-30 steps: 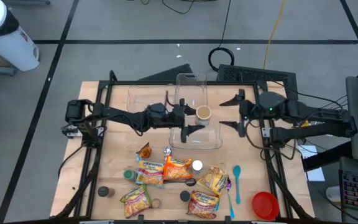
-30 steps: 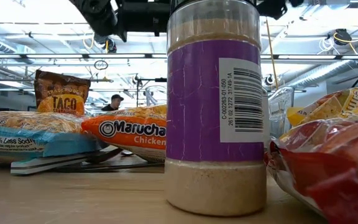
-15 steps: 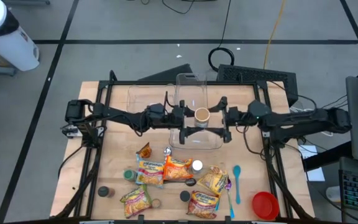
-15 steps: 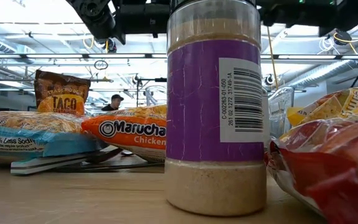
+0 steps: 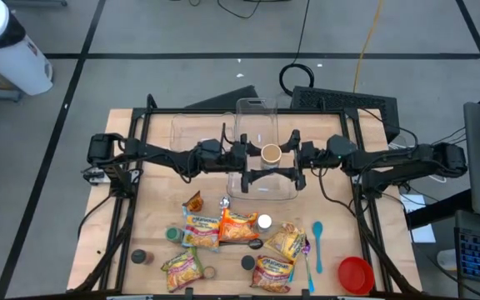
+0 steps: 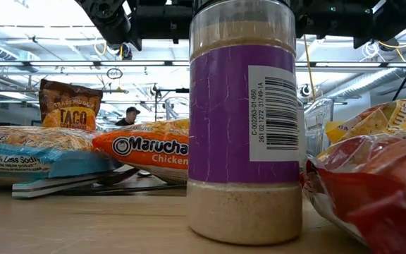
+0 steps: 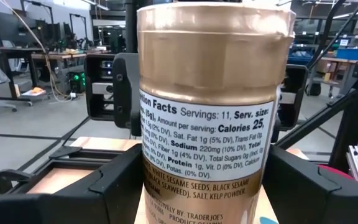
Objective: Pick & Place Food Item
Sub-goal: Put the gold seasoning bottle into the top left transparent container
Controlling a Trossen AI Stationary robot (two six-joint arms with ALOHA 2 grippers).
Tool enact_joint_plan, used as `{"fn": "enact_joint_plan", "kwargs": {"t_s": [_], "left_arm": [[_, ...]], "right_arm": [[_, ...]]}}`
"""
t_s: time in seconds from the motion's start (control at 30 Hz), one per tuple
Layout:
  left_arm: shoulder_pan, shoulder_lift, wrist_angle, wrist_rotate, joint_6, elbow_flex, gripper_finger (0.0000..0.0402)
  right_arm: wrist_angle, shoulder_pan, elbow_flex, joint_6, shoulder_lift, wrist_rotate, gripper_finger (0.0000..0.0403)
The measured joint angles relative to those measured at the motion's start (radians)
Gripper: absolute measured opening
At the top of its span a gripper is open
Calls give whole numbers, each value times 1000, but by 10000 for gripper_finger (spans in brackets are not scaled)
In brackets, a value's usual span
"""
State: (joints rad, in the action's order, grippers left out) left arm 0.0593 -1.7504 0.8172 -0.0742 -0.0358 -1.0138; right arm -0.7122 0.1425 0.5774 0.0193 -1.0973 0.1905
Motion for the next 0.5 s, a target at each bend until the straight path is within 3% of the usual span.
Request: {"fn": "enact_joint_plan", "kwargs": {"t_s": [0.13, 0.3, 0.5], "left_arm": [[-5, 0, -16, 12, -32, 0, 281], [-25, 79, -259, 55, -78, -8, 381], [-56, 259, -597, 143, -44, -15, 317]], "right_arm": [[1, 0, 0, 9, 0, 1, 263], [13, 0, -1, -9, -3, -5, 263], [35, 0, 0, -9, -2, -3, 263]]}}
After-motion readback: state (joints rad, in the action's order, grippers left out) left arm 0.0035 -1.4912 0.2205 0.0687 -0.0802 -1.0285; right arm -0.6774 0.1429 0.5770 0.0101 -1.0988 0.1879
